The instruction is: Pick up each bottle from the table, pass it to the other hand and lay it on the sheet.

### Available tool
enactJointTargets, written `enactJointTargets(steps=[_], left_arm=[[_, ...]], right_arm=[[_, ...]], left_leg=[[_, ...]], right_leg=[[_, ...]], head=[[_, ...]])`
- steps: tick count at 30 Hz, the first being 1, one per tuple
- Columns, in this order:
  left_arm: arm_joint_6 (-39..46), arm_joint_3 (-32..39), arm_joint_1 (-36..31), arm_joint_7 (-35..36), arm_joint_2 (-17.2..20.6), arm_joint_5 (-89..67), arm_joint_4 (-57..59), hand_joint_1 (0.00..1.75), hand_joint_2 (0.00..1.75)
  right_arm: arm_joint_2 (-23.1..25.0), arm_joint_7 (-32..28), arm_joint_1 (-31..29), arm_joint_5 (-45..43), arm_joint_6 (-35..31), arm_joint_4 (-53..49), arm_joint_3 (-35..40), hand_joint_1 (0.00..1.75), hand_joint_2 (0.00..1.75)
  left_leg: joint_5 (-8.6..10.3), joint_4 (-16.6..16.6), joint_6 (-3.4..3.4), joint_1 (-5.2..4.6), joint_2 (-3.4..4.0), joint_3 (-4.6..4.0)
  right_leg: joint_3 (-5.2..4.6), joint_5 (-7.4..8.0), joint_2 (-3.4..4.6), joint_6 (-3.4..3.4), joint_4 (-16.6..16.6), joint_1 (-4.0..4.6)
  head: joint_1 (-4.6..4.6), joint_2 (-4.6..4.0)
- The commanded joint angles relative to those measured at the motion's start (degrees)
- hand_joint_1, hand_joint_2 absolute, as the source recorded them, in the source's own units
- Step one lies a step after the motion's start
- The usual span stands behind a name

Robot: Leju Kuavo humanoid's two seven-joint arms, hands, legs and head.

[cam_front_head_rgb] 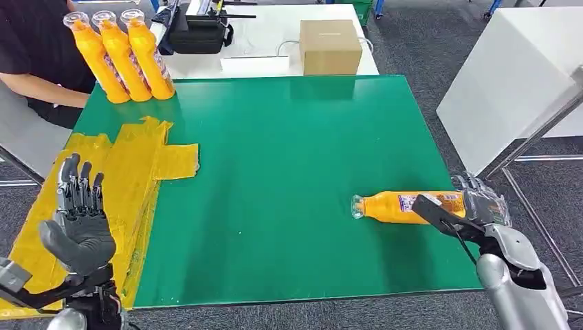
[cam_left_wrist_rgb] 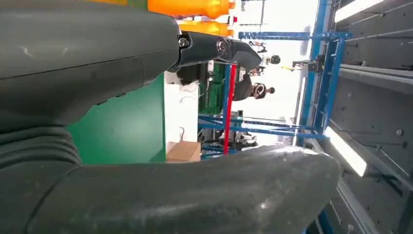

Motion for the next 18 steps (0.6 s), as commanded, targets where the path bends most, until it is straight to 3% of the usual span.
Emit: enactJointTargets(steps=[1,18], left_arm=[[-0.3,0.3,-2.0,0.4,1.4,0.8,3.9,0.00,0.00],[-0.7,0.2,-3.9,0.6,1.8,2.7,5.1,0.00,0.00]], right_arm=[[0.4,0.1,-8.8,1.2,1.1,12.4,6.9,0.00,1.75],[2.1,-3.1,-21.7,7.3,5.6,31.7,20.9,0.00,1.75]], left_leg=[[-0.08,-0.1,-0.11,0.02,0.26,0.42],[-0.03,-0.2,-0.09,0.03,0.31,0.48]], right_leg=[[0.34,0.00,0.17,-0.07,-0.1,0.03],[0.40,0.03,0.20,-0.05,-0.1,0.04]], head=[[0.00,0.00],[0.00,0.00]])
